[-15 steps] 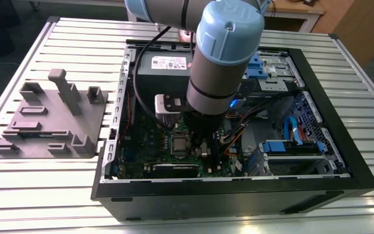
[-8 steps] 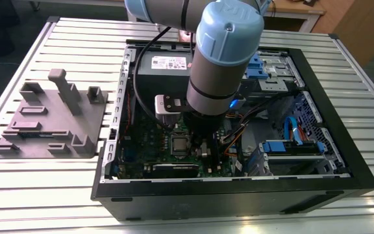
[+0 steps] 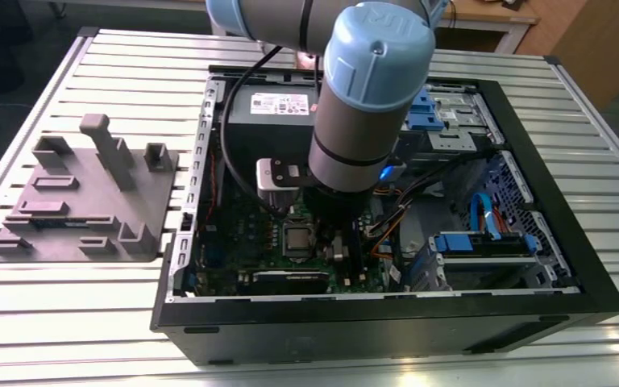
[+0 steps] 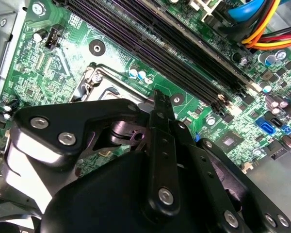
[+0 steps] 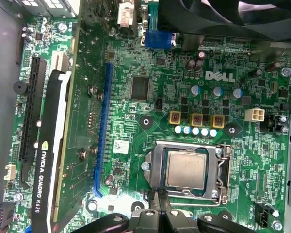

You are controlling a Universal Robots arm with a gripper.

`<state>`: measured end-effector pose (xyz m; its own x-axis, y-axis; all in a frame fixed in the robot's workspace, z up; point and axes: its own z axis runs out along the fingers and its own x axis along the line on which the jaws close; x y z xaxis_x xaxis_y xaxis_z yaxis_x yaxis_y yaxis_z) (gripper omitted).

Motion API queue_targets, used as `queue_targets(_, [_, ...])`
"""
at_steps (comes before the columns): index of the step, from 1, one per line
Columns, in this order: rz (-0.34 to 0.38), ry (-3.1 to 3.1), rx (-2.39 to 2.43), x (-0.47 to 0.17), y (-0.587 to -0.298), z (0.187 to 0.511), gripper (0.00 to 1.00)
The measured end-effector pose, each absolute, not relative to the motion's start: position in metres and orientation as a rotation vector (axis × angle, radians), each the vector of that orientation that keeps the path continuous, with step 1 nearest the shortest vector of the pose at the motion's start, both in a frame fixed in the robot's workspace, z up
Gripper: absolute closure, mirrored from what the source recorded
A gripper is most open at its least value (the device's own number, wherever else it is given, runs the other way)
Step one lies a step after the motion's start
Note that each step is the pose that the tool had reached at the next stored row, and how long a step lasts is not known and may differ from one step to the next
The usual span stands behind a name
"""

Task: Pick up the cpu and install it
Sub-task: 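Install the first cpu locking lever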

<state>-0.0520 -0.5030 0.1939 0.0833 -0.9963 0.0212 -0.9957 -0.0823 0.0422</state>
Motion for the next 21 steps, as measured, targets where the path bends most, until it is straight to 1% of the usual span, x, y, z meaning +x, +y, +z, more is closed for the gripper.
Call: queue_targets(21, [-0.007,-2.099,2.287,-0.0497,-0.503,0.189,0.9])
